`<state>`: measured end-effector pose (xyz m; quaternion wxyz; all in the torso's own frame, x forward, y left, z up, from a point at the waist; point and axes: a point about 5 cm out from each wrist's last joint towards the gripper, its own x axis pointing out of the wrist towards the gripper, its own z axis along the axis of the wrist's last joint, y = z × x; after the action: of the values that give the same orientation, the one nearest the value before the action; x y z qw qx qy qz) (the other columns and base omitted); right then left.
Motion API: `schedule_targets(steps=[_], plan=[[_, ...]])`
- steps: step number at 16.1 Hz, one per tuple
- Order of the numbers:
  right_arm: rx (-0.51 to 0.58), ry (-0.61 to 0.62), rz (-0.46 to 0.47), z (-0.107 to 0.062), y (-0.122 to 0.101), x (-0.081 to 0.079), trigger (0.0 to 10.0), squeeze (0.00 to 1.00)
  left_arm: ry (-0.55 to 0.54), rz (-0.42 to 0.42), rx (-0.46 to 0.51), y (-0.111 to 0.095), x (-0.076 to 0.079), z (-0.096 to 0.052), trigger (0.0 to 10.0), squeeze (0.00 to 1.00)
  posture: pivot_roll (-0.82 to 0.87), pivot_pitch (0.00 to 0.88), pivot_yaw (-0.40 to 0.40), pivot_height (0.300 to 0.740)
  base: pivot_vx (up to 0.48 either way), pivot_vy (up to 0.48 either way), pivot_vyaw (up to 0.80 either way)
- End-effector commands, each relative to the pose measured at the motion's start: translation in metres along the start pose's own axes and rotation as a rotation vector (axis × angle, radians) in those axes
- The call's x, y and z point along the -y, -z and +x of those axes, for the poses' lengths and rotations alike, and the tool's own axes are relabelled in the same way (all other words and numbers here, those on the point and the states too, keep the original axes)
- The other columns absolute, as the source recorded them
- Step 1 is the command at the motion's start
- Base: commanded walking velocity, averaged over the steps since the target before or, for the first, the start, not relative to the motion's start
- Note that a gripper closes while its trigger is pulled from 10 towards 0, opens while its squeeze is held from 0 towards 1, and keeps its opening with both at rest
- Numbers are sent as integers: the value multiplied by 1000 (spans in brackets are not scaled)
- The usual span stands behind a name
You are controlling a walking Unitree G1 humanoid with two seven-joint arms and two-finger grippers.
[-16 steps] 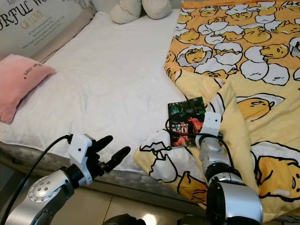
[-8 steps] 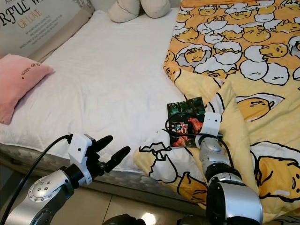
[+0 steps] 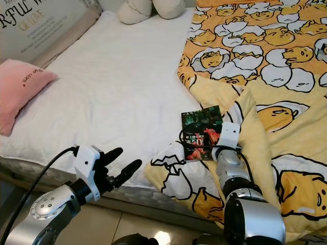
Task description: Clean up the room
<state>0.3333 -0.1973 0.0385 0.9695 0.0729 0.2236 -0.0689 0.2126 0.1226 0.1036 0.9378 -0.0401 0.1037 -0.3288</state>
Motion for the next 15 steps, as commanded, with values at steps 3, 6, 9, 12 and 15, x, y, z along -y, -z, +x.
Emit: schedule_targets(steps=[3,6,9,12,15], plan=[[-11,-197,111,-3,8,-50,0,0,-28,16,6,-1,-3,0,10000,0,-11,50,175,731,0,0,0],[6,-244,151,-4,2,-63,0,0,-37,16,6,0,-5,0,10000,0,-15,35,175,731,0,0,0],[49,-265,150,-5,-8,-69,0,0,-36,19,7,0,-6,2,10000,0,-23,16,176,731,0,0,0],[212,-264,-28,-4,-42,-68,0,0,-32,25,7,-1,-6,4,10000,0,-27,13,179,731,0,0,0],[252,-367,-126,-6,-57,-82,0,0,-32,30,3,1,-6,5,10000,0,-26,17,180,731,0,0,0]])
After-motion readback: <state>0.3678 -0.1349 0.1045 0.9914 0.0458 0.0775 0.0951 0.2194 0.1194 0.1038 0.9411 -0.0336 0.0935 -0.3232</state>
